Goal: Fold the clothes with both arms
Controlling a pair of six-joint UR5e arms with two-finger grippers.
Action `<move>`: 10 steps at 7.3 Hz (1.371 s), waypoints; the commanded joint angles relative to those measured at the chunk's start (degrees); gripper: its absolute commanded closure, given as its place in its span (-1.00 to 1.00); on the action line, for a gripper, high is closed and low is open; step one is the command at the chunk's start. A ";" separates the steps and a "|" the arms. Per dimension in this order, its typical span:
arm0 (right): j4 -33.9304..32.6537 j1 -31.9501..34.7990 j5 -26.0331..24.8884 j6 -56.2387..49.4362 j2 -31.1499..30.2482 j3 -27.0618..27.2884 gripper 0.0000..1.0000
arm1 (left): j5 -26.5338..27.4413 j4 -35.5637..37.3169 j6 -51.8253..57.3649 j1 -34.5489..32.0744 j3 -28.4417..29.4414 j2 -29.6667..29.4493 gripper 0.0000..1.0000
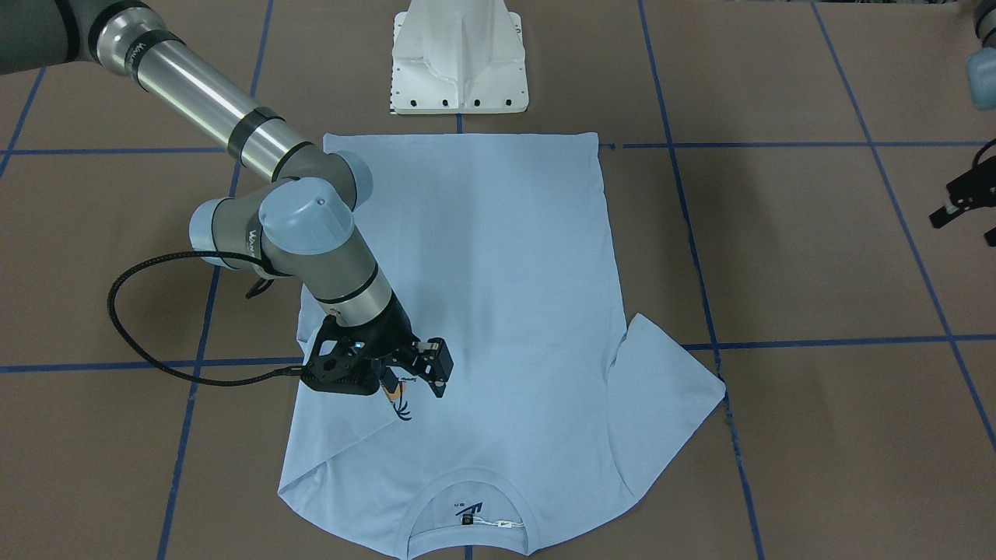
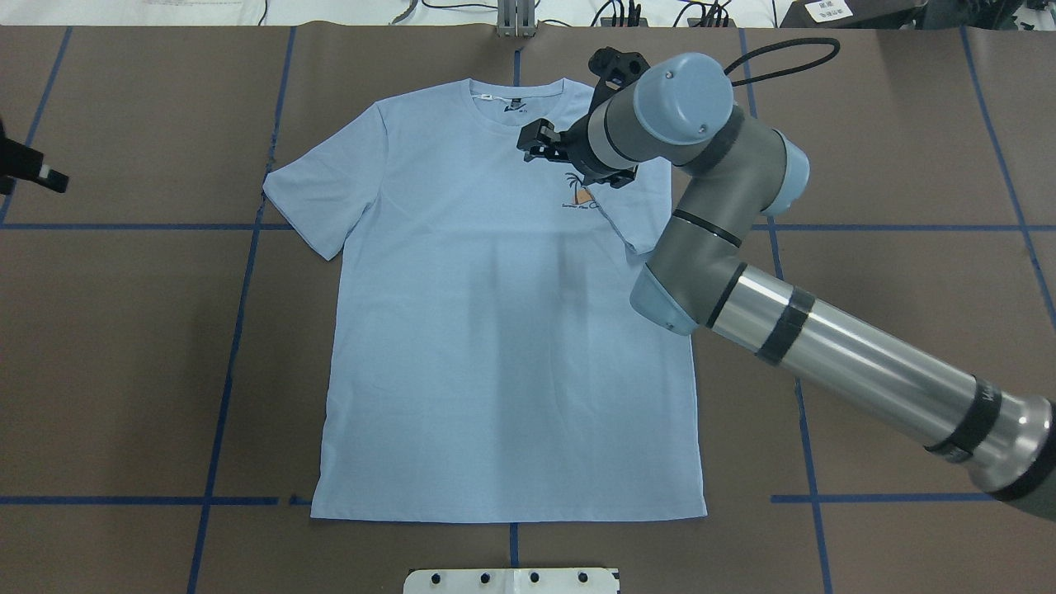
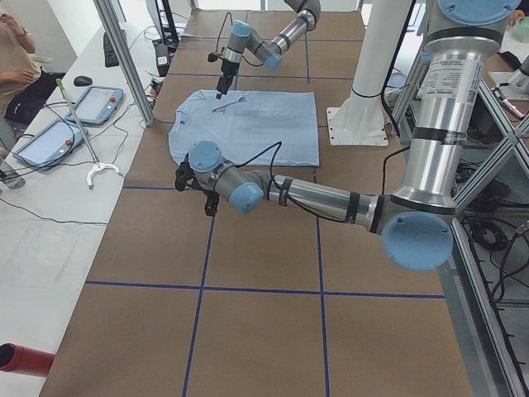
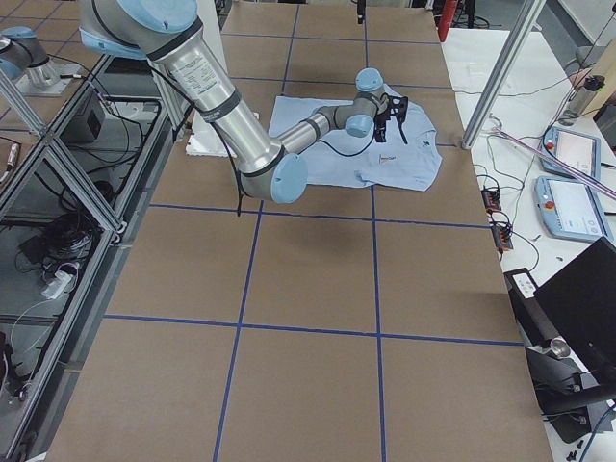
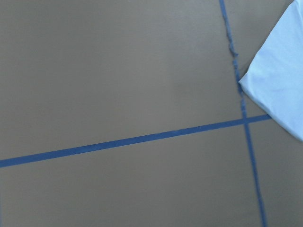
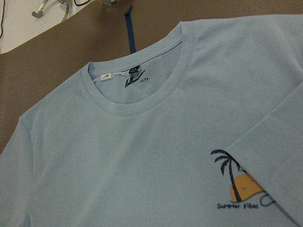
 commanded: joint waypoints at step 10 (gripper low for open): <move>0.11 -1.21 -0.51 -0.28 -15.06 17.85 -1.00 | 23.86 -14.88 -26.25 18.68 24.45 -19.25 -0.07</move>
